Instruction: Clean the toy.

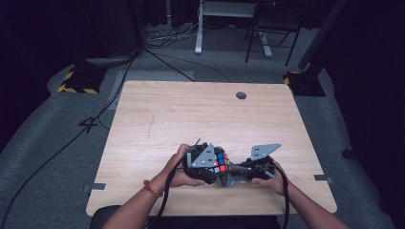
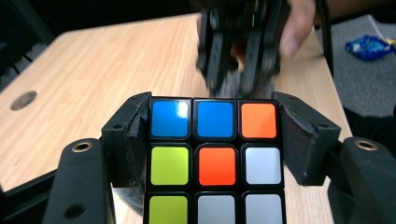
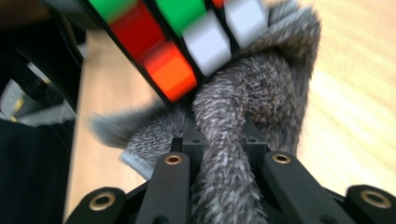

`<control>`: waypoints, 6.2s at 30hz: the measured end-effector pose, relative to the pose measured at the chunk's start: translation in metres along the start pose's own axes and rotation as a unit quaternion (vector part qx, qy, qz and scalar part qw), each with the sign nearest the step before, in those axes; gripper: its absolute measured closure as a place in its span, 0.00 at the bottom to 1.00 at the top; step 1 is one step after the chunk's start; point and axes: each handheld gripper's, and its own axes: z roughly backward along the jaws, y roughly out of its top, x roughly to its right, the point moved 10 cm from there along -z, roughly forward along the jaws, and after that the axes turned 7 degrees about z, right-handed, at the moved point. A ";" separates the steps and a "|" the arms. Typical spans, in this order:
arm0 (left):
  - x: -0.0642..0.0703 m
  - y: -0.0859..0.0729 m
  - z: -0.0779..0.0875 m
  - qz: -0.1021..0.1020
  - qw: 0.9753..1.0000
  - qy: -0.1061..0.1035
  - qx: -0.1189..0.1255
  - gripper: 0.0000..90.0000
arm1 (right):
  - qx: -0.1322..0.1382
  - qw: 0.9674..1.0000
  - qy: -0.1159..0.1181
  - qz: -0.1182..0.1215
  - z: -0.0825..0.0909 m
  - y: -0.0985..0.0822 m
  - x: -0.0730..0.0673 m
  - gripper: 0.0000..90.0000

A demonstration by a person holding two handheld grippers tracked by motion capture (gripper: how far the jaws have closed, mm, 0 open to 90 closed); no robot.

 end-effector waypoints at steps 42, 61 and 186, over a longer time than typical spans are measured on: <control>-0.007 -0.006 0.008 0.007 1.000 -0.004 -0.011 0.38 | 0.025 0.997 -0.019 0.075 0.022 0.023 -0.015 0.87; -0.007 0.002 0.016 0.003 1.000 -0.005 0.013 0.38 | 0.015 0.997 -0.006 0.078 0.020 0.020 -0.017 0.87; 0.014 0.008 0.010 -0.014 0.999 -0.047 0.022 0.37 | -0.006 0.997 -0.041 0.061 0.020 0.016 -0.010 0.87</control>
